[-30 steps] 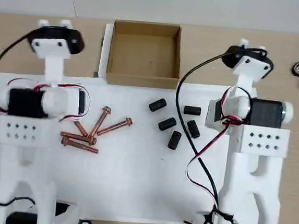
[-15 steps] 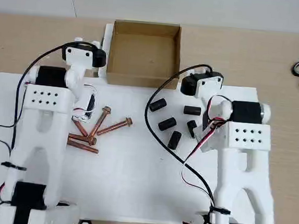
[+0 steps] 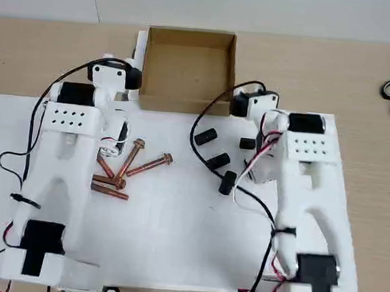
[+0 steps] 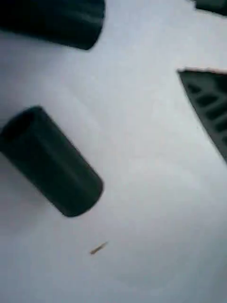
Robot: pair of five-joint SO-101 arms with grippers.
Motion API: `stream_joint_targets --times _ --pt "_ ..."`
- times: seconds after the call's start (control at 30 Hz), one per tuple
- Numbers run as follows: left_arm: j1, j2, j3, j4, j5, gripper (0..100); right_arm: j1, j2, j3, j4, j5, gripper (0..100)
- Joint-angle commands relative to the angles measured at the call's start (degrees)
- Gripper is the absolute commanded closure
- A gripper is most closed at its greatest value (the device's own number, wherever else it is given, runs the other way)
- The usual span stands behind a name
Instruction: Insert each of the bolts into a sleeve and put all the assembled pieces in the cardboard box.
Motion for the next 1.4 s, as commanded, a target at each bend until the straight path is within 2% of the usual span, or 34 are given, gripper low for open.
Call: stream_joint_targets --times 0.0,0.07,0.27,0.4,0.57,1.37 --pt "-0.2 -0.1 -0.3 -1.4 -0.2 99 -0.1 3.7 -6.0 -0.7 -0.3 85.3" --pt "-0.2 -0.1 -0.3 -1.5 -0.2 99 -0.3 5.8 -8.4 -0.7 -0.2 82.3" --pt "-0.2 -0.1 -0.3 -2.1 -0.4 99 -0.5 9.5 -12.8 -0.8 -0.2 82.0" --pt "-0.2 -0.1 -0.3 -2.1 -0.4 99 -2.2 11.9 -12.7 -1.9 -0.6 82.1" --pt "-0.2 -0.1 -0.3 -2.2 -0.4 99 -4.4 13.8 -12.7 -3.2 -4.6 82.1" --pt "-0.2 -0.1 -0.3 -1.8 -0.4 99 -4.5 21.1 -12.5 -8.1 -4.4 82.2"
